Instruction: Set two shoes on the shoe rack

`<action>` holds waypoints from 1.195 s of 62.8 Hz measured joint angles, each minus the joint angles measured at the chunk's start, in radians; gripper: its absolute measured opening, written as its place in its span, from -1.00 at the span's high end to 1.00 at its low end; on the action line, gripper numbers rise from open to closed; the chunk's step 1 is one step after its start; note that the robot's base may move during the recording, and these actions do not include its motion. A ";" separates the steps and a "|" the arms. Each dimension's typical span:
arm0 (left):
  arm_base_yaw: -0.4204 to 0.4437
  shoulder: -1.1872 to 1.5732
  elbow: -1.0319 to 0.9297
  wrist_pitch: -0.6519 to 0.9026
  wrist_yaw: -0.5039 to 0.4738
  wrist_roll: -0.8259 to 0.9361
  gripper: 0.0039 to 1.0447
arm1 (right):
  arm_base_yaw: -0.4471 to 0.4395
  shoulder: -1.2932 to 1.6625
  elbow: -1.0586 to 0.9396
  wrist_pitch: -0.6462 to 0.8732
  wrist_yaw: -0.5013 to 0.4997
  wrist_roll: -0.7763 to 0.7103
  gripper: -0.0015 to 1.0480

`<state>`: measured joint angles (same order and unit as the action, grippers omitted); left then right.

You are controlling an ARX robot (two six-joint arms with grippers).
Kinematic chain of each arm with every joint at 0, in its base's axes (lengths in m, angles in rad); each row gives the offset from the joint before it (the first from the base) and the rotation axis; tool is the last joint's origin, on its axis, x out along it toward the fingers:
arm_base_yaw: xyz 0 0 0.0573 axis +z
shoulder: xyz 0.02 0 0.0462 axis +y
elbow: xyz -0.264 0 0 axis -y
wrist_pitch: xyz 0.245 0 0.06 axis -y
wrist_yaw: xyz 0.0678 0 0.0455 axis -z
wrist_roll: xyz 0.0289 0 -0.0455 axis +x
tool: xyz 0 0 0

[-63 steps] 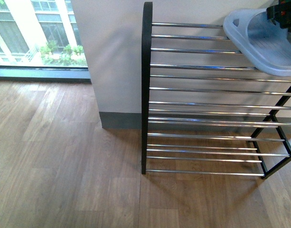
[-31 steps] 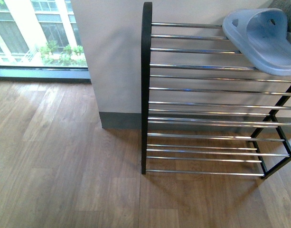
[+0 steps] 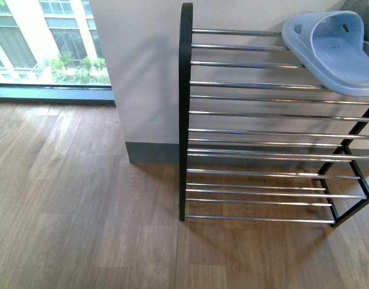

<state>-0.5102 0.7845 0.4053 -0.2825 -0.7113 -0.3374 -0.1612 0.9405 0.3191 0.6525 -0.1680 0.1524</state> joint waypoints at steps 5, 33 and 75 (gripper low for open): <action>0.000 0.000 0.000 0.000 0.000 0.000 0.97 | -0.038 0.009 -0.053 0.089 0.004 0.031 -0.82; 0.000 0.000 0.000 0.000 0.000 0.000 0.97 | 0.015 -0.148 -0.177 -0.010 0.029 -0.129 0.20; 0.000 0.000 0.000 0.000 0.000 0.000 0.97 | 0.158 -0.482 -0.301 -0.199 0.169 -0.149 0.97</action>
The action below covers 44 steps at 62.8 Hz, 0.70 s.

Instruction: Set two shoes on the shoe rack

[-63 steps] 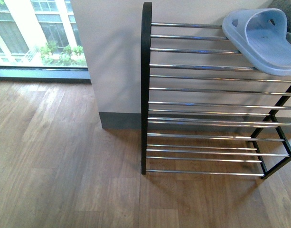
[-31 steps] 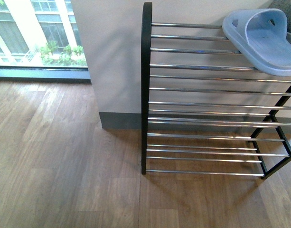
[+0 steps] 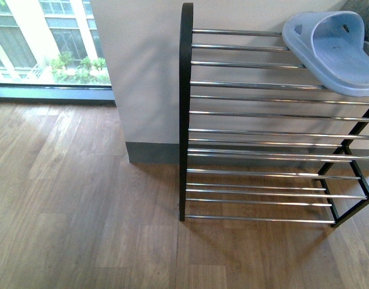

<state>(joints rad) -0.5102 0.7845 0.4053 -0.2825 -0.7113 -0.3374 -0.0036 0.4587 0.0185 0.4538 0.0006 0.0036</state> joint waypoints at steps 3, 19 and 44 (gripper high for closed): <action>0.000 0.000 0.000 0.000 0.000 0.000 0.97 | 0.000 -0.027 0.000 -0.024 0.000 0.000 0.97; 0.000 0.000 0.000 0.000 0.000 0.000 0.97 | 0.000 -0.139 0.000 -0.132 0.000 0.000 0.97; 0.000 0.000 0.000 0.000 0.000 0.000 0.97 | 0.000 -0.273 0.000 -0.267 0.000 0.000 0.97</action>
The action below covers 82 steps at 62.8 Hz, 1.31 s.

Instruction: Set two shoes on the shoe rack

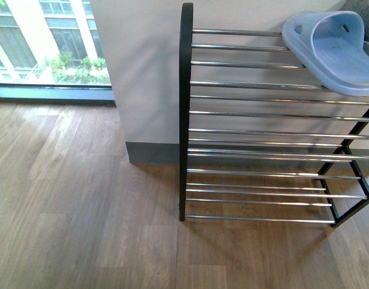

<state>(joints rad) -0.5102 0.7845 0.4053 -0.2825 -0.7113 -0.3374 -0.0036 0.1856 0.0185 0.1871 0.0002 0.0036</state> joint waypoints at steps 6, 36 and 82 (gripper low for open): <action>0.000 0.000 0.000 0.000 0.000 0.000 0.97 | 0.000 -0.101 0.000 -0.135 -0.001 0.000 0.97; 0.000 0.000 0.000 0.000 0.000 0.000 0.97 | 0.002 -0.179 0.000 -0.184 0.000 -0.001 0.59; 0.000 0.001 0.001 0.000 0.004 0.000 0.97 | 0.002 -0.180 0.000 -0.185 0.004 -0.001 -0.82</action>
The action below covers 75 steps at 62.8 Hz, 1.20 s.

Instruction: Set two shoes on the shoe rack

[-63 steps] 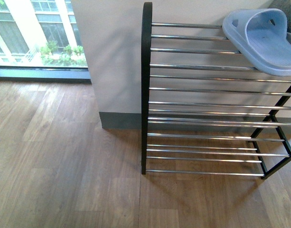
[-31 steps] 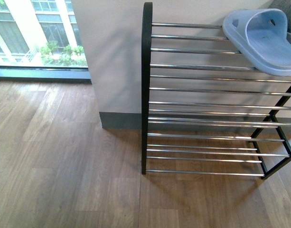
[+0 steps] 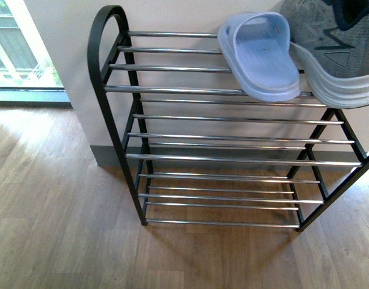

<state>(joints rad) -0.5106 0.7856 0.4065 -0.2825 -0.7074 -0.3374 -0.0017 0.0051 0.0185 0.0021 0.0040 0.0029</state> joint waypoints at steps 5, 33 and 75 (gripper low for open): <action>0.000 0.000 0.000 0.000 -0.003 0.000 0.97 | 0.000 0.000 0.000 0.000 0.000 0.000 -0.82; 0.051 0.255 0.167 0.235 0.294 0.027 0.97 | 0.000 0.000 0.000 0.000 -0.003 0.000 -0.82; 0.094 1.213 1.097 0.009 0.460 0.048 0.97 | 0.000 0.000 0.000 0.000 -0.003 0.000 -0.82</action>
<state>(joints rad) -0.4168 1.9991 1.5036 -0.2733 -0.2474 -0.2893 -0.0017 0.0048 0.0185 0.0017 0.0006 0.0029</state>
